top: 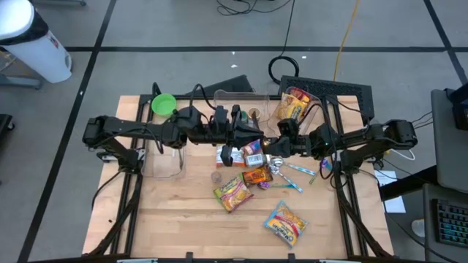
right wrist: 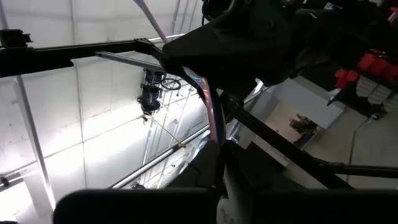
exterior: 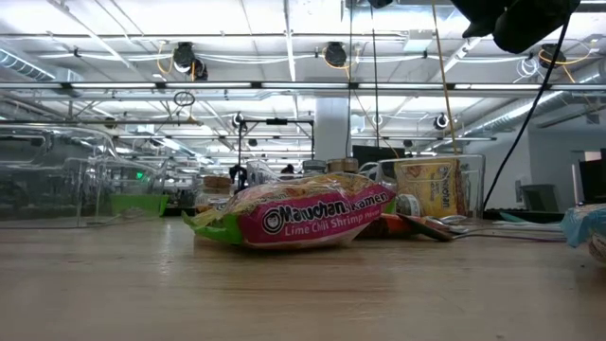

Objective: Pick & Place Food Item
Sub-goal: Put the left violet spoon into the left transparent bin

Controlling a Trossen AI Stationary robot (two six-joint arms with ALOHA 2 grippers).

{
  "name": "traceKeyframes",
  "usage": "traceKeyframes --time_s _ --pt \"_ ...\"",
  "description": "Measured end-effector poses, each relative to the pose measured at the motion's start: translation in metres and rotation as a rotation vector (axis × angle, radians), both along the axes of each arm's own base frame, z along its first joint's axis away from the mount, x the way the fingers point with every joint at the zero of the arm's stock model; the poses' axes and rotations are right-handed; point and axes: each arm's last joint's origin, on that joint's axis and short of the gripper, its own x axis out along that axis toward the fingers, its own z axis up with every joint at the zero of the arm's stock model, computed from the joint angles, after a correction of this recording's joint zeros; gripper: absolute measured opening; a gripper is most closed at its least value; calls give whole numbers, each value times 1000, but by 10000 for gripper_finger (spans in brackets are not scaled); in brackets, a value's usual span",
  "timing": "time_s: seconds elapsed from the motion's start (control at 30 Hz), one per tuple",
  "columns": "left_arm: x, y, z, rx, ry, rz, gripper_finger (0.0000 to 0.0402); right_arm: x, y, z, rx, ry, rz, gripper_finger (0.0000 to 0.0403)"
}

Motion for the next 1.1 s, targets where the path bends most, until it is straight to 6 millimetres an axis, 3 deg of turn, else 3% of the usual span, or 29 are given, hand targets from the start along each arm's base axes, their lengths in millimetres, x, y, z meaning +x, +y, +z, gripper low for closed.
traceKeyframes --time_s 0.37,0.6,0.83,1.1 --pt "0 1 1 -176 11 1 32 0 -1 0 4 -3 -8 2" --pt "0 7 2 -256 6 12 103 -3 -6 5 -3 -39 -31 1" --pt "-1 16 5 -266 -18 25 184 -16 -26 17 -42 -74 -75 1" --pt "-10 27 13 -249 -42 19 217 -43 -52 29 -160 76 -146 0"
